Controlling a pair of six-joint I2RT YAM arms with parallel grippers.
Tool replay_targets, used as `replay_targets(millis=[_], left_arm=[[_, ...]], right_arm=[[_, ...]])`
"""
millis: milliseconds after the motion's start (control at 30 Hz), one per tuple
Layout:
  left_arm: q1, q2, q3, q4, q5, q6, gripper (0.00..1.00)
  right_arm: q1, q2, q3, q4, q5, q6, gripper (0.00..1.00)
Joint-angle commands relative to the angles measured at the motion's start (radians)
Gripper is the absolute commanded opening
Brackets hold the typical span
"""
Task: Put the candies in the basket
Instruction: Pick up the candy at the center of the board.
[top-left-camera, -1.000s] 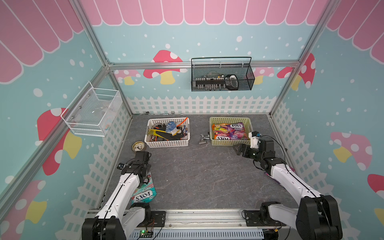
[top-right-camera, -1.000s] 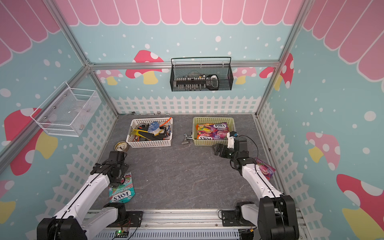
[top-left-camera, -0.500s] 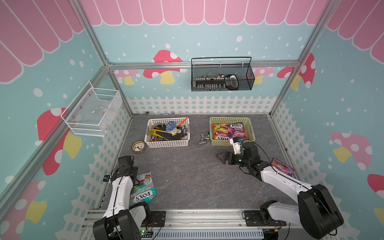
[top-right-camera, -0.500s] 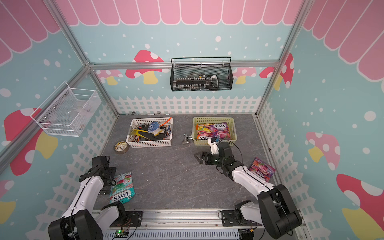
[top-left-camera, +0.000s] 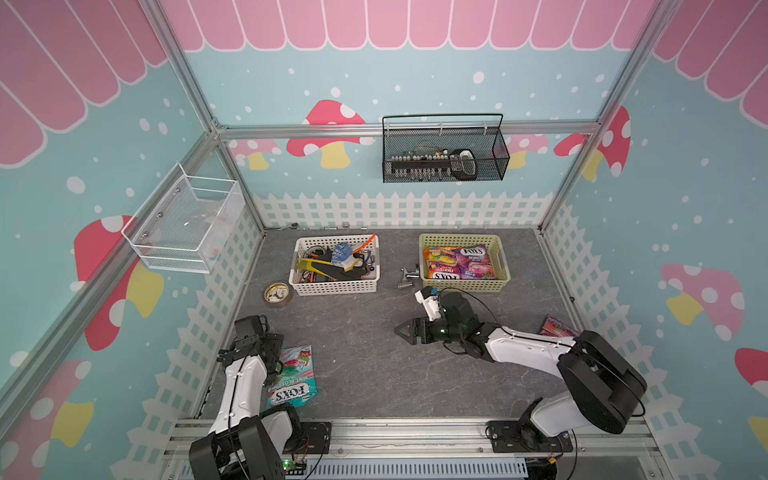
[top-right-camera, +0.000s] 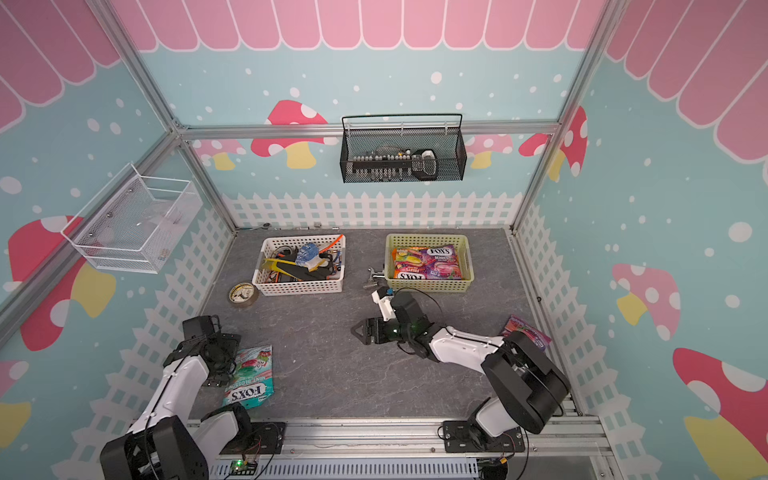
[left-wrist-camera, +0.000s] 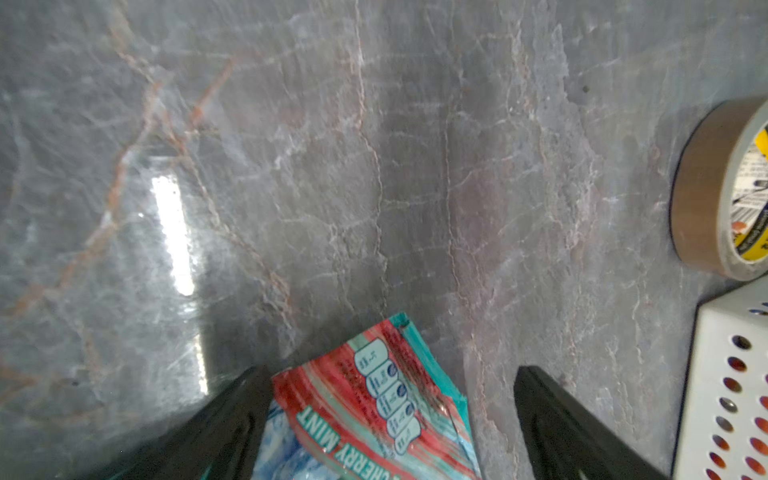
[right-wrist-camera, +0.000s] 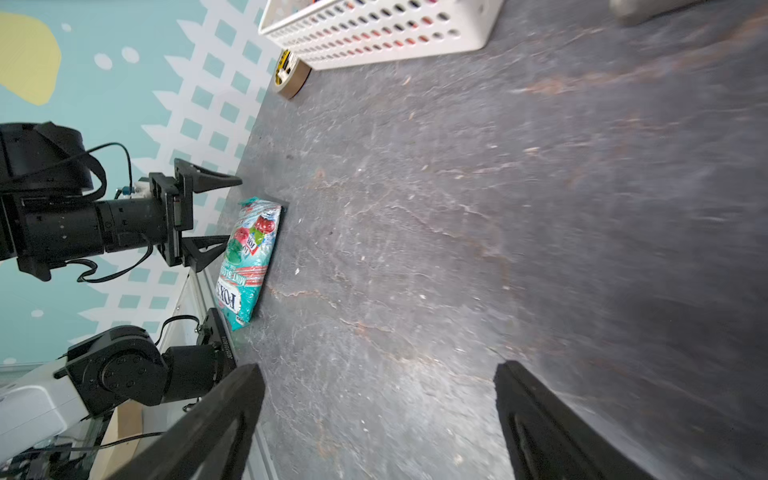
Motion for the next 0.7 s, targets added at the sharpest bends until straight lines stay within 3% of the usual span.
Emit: replay_targets(millis=[0,367,667], left_arm=[[0.004,0.004,-0.019,-0.048,0.065,-0.027,0.94],[0.004,0.020,-0.034,-0.058,0.122,-0.051,0.94],[0.003,0.021,-0.035,-0.068,0.132,-0.028,0.93]], right_arm=[[0.090,0.085,0.097,0.028,0.026,0.047,0.91],[0.306,0.476,0.380,0.130,-0.081,0.332,0.65],[0.363,0.651,0.482,0.201,-0.118,0.454,0.53]])
